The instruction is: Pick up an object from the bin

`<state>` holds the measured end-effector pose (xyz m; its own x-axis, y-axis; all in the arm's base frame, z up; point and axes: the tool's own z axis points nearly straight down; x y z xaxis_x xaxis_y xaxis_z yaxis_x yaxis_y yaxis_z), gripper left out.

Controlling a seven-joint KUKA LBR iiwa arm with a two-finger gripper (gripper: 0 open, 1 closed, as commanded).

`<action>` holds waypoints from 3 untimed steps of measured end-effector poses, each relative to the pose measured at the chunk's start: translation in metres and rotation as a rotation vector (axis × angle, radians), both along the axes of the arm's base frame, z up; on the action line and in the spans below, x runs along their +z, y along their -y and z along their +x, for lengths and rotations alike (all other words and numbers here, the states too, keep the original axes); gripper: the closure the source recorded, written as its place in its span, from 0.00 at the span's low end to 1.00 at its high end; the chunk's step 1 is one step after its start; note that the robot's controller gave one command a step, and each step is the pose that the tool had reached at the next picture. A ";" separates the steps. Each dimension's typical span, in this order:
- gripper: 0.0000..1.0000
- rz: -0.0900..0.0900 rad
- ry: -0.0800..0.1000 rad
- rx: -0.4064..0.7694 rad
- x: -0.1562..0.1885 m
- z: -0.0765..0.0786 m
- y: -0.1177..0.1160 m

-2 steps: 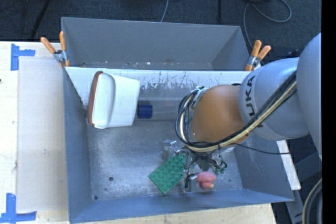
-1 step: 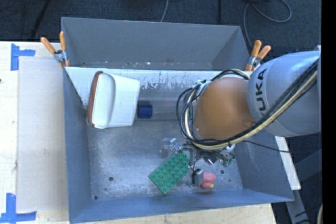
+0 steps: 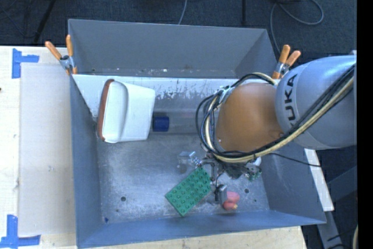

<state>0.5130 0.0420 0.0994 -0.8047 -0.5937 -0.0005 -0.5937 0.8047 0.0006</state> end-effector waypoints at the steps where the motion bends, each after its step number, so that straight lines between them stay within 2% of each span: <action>1: 0.00 0.000 -0.006 0.055 -0.032 -0.006 -0.002; 2: 0.00 0.001 -0.008 0.050 -0.032 -0.006 -0.002; 3: 1.00 0.001 -0.006 0.048 -0.032 -0.006 -0.002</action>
Offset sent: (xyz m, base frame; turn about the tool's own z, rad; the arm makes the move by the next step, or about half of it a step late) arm -0.0045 0.0013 -0.0294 -0.0577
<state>0.5073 0.0436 0.0676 -0.7751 -0.6319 0.0039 -0.6319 0.7751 0.0051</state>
